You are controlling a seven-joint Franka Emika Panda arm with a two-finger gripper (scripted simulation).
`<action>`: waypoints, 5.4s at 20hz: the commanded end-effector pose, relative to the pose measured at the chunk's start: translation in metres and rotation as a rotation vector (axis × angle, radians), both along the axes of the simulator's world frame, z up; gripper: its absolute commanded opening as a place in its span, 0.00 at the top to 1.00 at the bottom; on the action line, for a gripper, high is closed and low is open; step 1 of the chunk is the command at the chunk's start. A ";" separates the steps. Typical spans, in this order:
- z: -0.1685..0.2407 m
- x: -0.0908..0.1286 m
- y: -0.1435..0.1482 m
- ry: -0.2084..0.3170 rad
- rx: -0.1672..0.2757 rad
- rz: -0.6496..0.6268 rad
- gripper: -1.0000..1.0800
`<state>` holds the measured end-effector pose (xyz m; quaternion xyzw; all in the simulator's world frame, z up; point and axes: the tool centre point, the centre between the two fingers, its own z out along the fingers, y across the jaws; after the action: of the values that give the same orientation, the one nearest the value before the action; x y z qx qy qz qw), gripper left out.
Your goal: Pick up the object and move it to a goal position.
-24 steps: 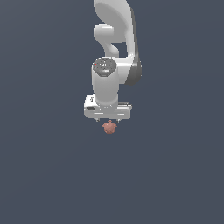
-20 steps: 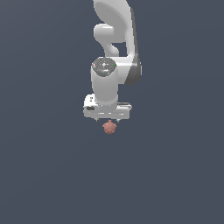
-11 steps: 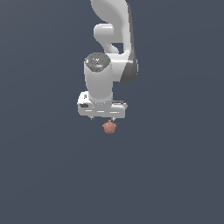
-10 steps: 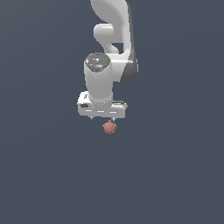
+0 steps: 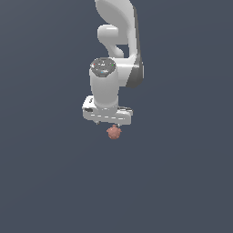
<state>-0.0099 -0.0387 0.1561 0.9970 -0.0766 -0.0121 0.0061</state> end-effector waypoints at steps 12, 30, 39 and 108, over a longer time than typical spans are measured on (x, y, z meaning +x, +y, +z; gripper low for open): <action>-0.032 -0.011 0.014 -0.012 0.004 -0.305 0.04; -0.065 -0.026 0.025 -0.027 0.002 -0.648 0.04; -0.069 -0.027 0.026 -0.027 0.002 -0.661 0.04; 0.238 -0.047 -0.056 -0.028 0.001 -0.667 1.00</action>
<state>-0.0563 -0.0926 0.3814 0.9168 -0.3993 0.0008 -0.0002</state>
